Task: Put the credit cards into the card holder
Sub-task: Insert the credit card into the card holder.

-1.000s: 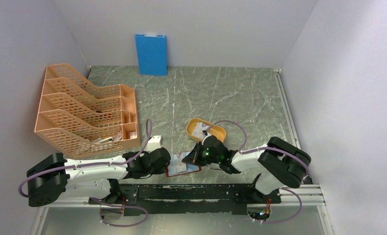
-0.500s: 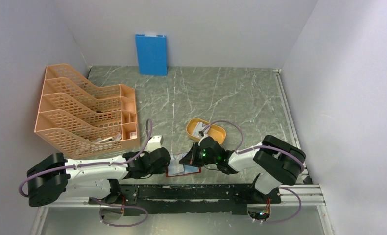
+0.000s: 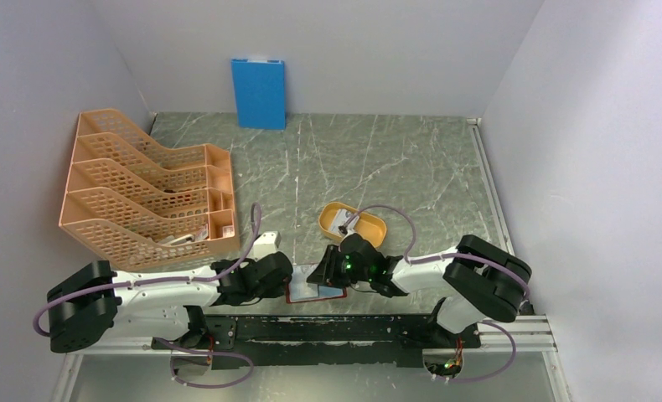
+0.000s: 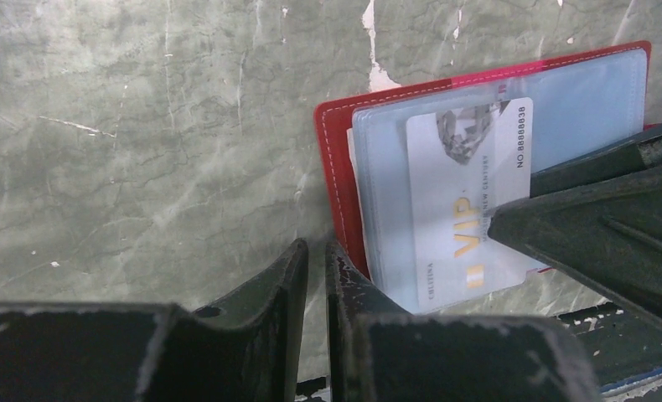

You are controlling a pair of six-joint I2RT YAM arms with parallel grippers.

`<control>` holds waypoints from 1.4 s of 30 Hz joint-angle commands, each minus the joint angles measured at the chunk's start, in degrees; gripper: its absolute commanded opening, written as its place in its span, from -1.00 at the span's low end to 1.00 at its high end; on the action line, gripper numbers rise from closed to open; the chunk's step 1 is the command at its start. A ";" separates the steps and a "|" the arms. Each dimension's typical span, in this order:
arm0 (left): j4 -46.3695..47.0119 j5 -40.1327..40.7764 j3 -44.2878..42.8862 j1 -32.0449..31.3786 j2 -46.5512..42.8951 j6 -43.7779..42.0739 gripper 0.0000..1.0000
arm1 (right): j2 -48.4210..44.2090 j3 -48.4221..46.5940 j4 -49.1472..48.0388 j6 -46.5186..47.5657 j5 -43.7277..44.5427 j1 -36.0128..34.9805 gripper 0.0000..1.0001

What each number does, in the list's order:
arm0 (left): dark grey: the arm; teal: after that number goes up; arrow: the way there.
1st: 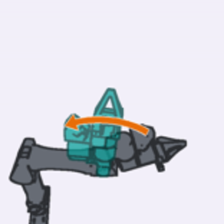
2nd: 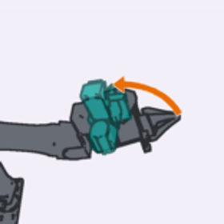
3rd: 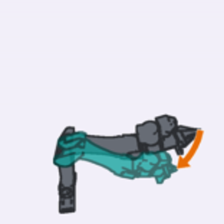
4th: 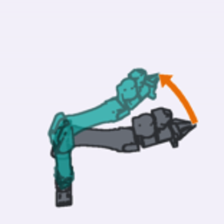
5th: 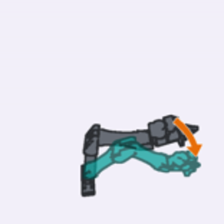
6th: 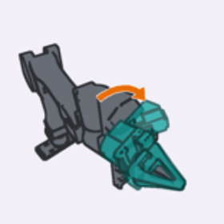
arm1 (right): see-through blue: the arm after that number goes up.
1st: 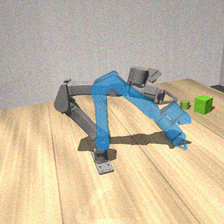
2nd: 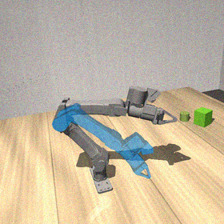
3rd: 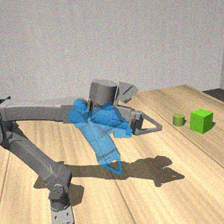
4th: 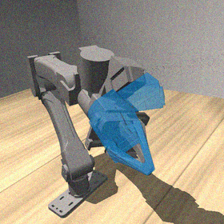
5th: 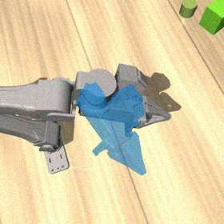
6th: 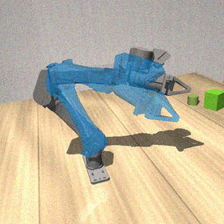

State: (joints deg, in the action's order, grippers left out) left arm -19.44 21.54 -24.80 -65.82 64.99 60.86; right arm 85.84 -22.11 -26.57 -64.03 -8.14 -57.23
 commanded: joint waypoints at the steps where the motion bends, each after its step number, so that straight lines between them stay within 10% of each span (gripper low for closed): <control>1: -1.74 -3.34 1.46 -0.01 1.87 0.14 -0.59 | -0.39 -1.29 4.20 1.84 0.96 -0.43 -0.23; 42: -4.32 0.15 -1.56 0.08 0.79 -1.57 -0.58 | 1.34 -11.43 15.09 7.78 3.24 -4.97 -0.05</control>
State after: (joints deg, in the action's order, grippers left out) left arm -22.22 21.63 -26.20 -65.82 65.56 59.55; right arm 86.08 -31.94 -11.60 -57.74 -4.54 -61.08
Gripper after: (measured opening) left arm 0.210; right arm 0.484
